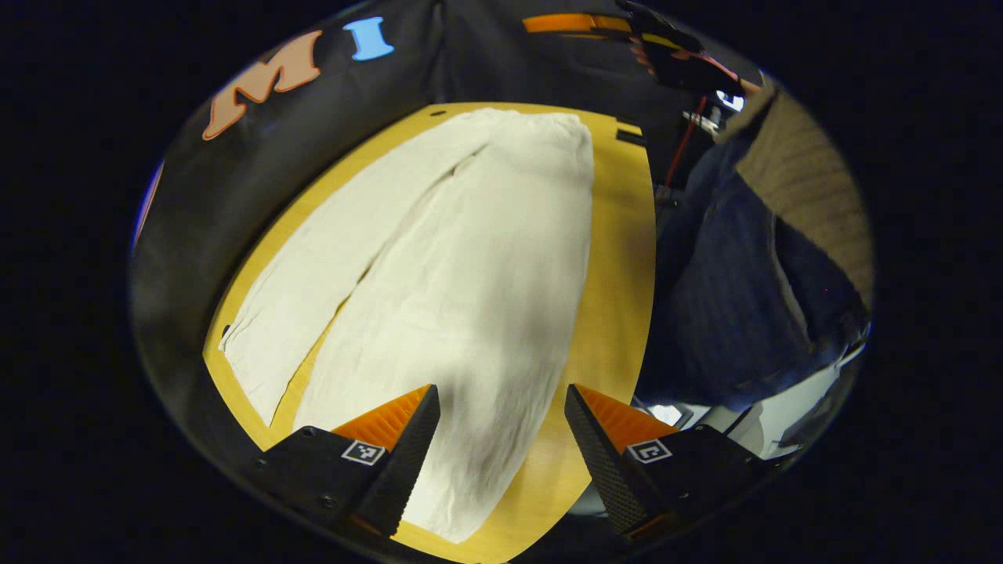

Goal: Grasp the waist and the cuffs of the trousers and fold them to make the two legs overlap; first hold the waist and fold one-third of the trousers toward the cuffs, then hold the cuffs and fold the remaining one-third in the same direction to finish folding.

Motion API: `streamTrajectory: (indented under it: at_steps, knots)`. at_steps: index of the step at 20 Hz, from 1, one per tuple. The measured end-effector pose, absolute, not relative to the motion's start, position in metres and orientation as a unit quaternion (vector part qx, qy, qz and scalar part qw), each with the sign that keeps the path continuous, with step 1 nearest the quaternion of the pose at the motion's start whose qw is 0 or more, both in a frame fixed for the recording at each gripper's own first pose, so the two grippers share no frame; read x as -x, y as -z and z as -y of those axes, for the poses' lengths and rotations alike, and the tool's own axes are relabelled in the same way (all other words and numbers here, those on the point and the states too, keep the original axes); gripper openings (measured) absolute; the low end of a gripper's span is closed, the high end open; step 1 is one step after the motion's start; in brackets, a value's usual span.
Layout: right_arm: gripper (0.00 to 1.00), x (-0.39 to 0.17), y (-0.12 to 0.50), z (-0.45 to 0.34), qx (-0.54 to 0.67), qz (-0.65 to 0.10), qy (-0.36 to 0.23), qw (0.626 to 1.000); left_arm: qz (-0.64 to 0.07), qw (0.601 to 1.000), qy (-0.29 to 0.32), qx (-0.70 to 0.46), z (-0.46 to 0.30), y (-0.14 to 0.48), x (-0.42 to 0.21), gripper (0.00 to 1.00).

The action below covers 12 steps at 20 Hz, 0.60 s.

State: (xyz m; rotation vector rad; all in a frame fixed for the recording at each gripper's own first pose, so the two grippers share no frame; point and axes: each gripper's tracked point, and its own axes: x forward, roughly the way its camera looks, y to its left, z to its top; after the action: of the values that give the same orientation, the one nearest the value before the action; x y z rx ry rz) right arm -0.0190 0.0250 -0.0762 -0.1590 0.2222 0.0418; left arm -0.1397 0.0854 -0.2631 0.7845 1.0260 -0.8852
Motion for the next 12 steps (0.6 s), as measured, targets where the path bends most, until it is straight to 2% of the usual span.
streamTrajectory:
  at_steps: [4, 12]
  knots:
    - [0.98, 0.027, 0.084, -0.029, 0.098, -0.128, -0.021, 0.987, -0.501, 0.668, 0.401, -0.377, -0.123, 0.286, 0.154, 0.93]
    - [0.97, 0.029, 0.092, -0.038, 0.109, -0.14, -0.029, 0.984, -0.533, 0.626, 0.386, -0.418, -0.163, 0.307, 0.157, 0.86]
